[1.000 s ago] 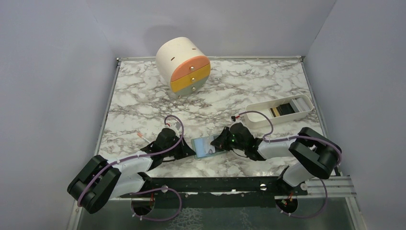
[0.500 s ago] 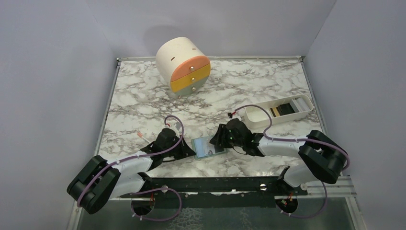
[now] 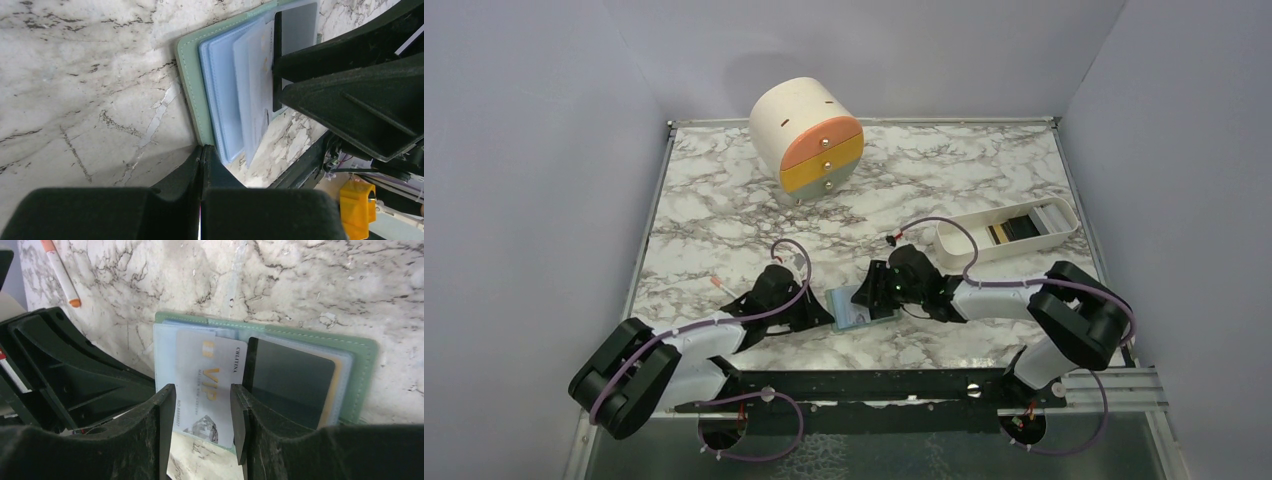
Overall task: Put the credit cards into the card holder
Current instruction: Insert the credit card into the card holder.
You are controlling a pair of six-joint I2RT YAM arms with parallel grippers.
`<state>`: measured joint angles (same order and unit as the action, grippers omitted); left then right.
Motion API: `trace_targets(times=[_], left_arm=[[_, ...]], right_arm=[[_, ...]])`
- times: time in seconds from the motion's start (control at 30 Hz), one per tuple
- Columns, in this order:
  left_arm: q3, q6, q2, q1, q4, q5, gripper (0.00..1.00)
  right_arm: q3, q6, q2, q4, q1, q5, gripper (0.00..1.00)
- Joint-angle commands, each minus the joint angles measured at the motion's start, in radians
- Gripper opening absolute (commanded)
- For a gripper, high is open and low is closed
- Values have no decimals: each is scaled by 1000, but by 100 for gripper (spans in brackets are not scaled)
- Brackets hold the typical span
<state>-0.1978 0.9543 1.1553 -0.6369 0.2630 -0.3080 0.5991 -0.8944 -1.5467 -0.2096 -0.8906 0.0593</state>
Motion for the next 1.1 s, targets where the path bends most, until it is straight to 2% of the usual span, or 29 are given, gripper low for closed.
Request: trace_targets(times=[0.0, 0.23, 0.37, 0.47, 0.6, 0.7, 0.8, 1.07], left_arm=[[-20, -32, 44, -2, -8, -17, 0], [-66, -63, 74, -2, -50, -7, 0], [-84, -72, 50, -1, -101, 19, 0], [-98, -69, 21, 1, -141, 45, 0], [-116, -56, -15, 1, -173, 67, 13], [-119, -46, -20, 1, -172, 69, 25], [-115, -43, -4, 2, -155, 62, 32], [-86, -38, 69, 1, -47, 15, 31]], right_arm=[[-47, -38, -34, -121, -11, 99, 45], [-44, -23, -49, -205, -11, 148, 45], [-43, -11, 20, -144, -11, 108, 45], [-24, 1, 65, -32, -11, 37, 44], [13, 13, 81, 84, -11, -29, 45], [26, 11, 75, 119, -11, -46, 46], [20, 4, 56, 108, -11, -51, 47], [21, -6, -16, 40, -17, -6, 49]])
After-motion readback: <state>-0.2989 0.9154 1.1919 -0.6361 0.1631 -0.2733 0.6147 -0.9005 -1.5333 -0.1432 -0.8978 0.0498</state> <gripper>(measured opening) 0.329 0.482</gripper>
